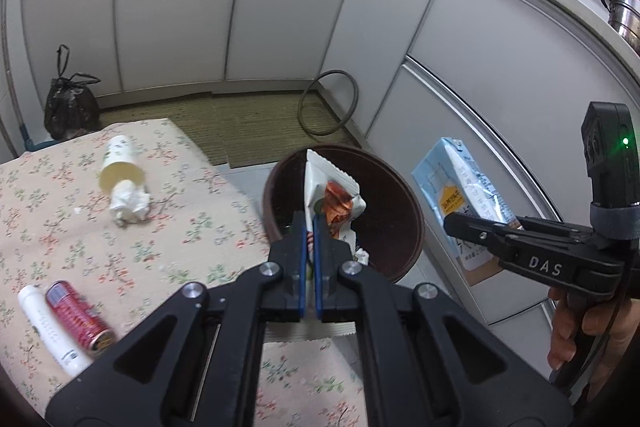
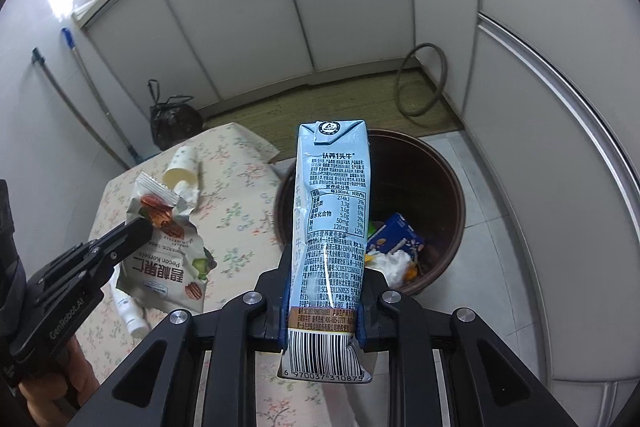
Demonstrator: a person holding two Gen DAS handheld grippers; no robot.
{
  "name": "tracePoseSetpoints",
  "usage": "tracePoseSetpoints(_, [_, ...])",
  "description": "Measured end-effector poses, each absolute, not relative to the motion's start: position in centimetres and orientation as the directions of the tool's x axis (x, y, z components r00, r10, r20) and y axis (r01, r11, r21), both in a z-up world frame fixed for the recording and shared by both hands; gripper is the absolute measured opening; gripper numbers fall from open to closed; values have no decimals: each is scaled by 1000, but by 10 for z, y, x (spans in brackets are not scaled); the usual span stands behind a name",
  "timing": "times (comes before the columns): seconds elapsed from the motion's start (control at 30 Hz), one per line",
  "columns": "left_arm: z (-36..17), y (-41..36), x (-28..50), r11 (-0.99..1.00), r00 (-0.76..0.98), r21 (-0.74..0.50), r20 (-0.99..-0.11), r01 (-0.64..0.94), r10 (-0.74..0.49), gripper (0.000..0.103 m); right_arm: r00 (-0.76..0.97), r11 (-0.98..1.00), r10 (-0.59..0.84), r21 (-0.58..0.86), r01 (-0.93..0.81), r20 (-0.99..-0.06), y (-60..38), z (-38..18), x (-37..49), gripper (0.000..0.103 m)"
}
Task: Collect trash
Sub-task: 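Carry the pouch and carton over the bucket and release both, then move both tools back over the table toward the white bottle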
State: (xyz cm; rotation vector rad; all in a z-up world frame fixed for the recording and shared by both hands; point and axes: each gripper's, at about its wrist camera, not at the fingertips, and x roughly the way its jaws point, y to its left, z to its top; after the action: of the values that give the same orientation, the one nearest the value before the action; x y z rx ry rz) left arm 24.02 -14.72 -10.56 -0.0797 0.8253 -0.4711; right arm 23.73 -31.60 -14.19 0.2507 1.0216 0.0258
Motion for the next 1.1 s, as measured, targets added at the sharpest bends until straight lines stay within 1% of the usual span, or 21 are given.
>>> tracePoseSetpoints(0.23, [-131, -190, 255, 881, 574, -223, -687, 418, -446, 4, 516, 960, 126, 236, 152, -847, -339, -167, 253, 24])
tracePoseSetpoints(0.57, [-160, -221, 283, 887, 573, -157, -711, 435, -407, 5, 498, 933, 149, 289, 216, -854, -372, -203, 265, 24])
tracePoseSetpoints(0.67, [-168, -226, 291, 889, 554, -173, -727, 424, -406, 5, 496, 918, 172, 321, 233, -851, -379, -210, 265, 24])
tracePoseSetpoints(0.7, [-169, -228, 293, 891, 555, -171, -729, 421, -402, 8, 498, 912, 185, 337, 233, -847, -382, -212, 265, 25])
tracePoseSetpoints(0.73, [-169, -229, 293, 893, 558, -163, -730, 419, -395, 18, 502, 908, 194, 348, 233, -843, -384, -213, 266, 25])
tracePoseSetpoints(0.77, [-169, -229, 292, 896, 562, -154, -731, 417, -387, 40, 509, 901, 202, 363, 238, -837, -387, -214, 266, 27])
tracePoseSetpoints(0.8, [-166, -229, 290, 898, 570, -146, -727, 415, -382, 51, 510, 896, 206, 370, 245, -835, -389, -214, 265, 31])
tracePoseSetpoints(0.83, [-164, -228, 289, 900, 585, -139, -718, 413, -379, 61, 512, 891, 201, 374, 259, -835, -392, -213, 264, 42])
tracePoseSetpoints(0.87, [-160, -227, 287, 900, 599, -133, -704, 415, -381, 61, 523, 886, 198, 379, 266, -829, -395, -210, 262, 50])
tracePoseSetpoints(0.9, [-158, -225, 286, 899, 602, -132, -701, 418, -383, 62, 536, 884, 193, 383, 269, -822, -397, -206, 261, 52])
tracePoseSetpoints(1.1, [-146, -209, 283, 912, 605, -128, -711, 389, -358, 63, 569, 886, 160, 371, 277, -806, -400, -186, 255, 54])
